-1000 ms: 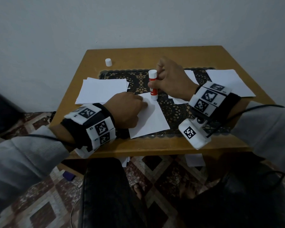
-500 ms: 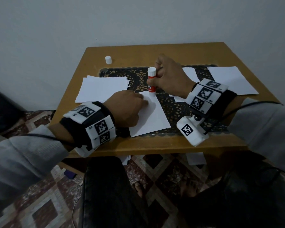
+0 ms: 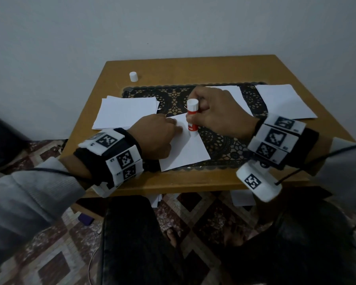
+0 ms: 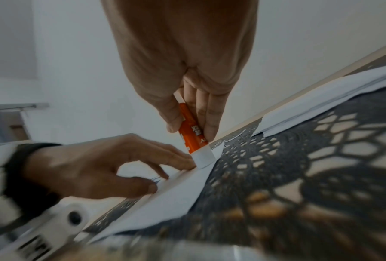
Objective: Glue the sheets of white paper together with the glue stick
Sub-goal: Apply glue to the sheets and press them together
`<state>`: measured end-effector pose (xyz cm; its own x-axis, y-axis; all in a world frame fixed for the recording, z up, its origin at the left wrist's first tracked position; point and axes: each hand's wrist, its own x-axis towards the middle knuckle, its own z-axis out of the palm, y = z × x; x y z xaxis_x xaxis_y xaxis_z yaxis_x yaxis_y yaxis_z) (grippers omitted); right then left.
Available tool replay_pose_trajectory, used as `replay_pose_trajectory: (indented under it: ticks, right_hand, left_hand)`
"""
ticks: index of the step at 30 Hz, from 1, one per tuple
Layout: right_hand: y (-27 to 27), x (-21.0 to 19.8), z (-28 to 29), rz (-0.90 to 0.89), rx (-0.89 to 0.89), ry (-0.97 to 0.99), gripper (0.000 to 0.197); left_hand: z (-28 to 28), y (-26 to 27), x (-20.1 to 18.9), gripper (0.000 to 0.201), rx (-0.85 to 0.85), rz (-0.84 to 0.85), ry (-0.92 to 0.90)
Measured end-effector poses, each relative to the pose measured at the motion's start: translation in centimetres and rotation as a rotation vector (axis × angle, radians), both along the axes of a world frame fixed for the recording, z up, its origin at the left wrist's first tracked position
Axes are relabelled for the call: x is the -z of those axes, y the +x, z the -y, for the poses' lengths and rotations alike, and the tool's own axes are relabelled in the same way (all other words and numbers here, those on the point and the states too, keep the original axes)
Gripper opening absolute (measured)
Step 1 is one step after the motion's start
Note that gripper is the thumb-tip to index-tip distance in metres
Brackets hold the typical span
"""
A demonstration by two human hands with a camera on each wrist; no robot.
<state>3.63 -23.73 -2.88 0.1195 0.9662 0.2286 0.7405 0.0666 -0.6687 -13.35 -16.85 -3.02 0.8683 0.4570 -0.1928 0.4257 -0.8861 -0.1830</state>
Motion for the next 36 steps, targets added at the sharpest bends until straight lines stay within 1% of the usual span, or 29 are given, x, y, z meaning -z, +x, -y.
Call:
replay_pose_trajectory:
  ticks: [2,5,8,13,15,17,20,23,25,26,27,28,30,31,34,36]
  right_hand:
    - [-0.5,-0.1,1.4,0.019,-0.019,-0.014,0.022]
    - [-1.1,0.0,3.5,-0.004,-0.063,-0.026,0.024]
    - [-1.3,0.2,5.2,-0.07,-0.107,-0.031,0.026]
    - [-0.6,-0.9,6.1,-0.065,-0.18,-0.061,0.026]
    - [0.2,-1.9,5.6,-0.055,-0.137,-0.04,0.025]
    - [1.5,-2.9,4.4,-0.092,-0.047,-0.001,0.025]
    - [3.9,-4.0,1.9,-0.294,0.085,0.056,0.022]
    - [6.4,-4.4,-0.8,-0.473,0.208,0.057,0.021]
    - [7.6,-4.1,-2.7,-0.528,0.237,-0.001,0.018]
    - [8.1,-3.7,-3.7,-0.529,0.252,-0.041,0.02]
    - [8.5,-3.3,-4.7,-0.51,0.28,-0.072,0.025]
    - [8.8,-3.0,-5.7,-0.473,0.31,-0.084,0.024]
    - [9.5,-2.2,-7.7,-0.326,0.371,-0.066,0.008]
    - [9.8,-1.9,-8.6,-0.228,0.398,-0.063,0.005]
    - [11.2,-0.8,-10.6,0.049,0.474,-0.108,0.032]
    - [12.3,-0.4,-11.5,0.157,0.502,-0.137,0.037]
  left_hand:
    - [0.0,0.0,0.0,0.056,-0.007,0.003,-0.004]
    - [0.0,0.0,0.0,0.057,-0.008,0.001,-0.006]
    - [0.0,0.0,0.0,0.058,-0.007,-0.005,-0.01]
    - [-0.1,0.0,0.2,0.057,-0.005,-0.003,-0.007]
    - [-0.1,-0.1,0.2,0.057,0.001,-0.003,-0.006]
    - [-0.1,-0.1,0.2,0.056,0.006,-0.003,-0.003]
    - [-0.1,-0.2,0.3,0.056,0.014,0.005,0.006]
    - [-0.1,-0.2,0.3,0.055,0.016,-0.002,0.007]
    - [-0.1,-0.2,0.3,0.054,0.018,-0.007,0.008]
    - [0.0,-0.1,0.3,0.054,0.017,-0.007,0.006]
    - [0.1,-0.1,0.3,0.053,0.013,-0.007,0.0]
    - [0.2,-0.1,0.2,0.053,0.008,-0.006,-0.009]
    - [0.5,-0.1,0.2,0.052,-0.003,-0.007,-0.027]
    - [0.6,-0.1,0.2,0.052,-0.008,-0.007,-0.035]
    - [0.7,-0.1,0.1,0.05,-0.013,-0.008,-0.04]
    - [0.7,-0.1,0.2,0.049,-0.006,-0.007,-0.041]
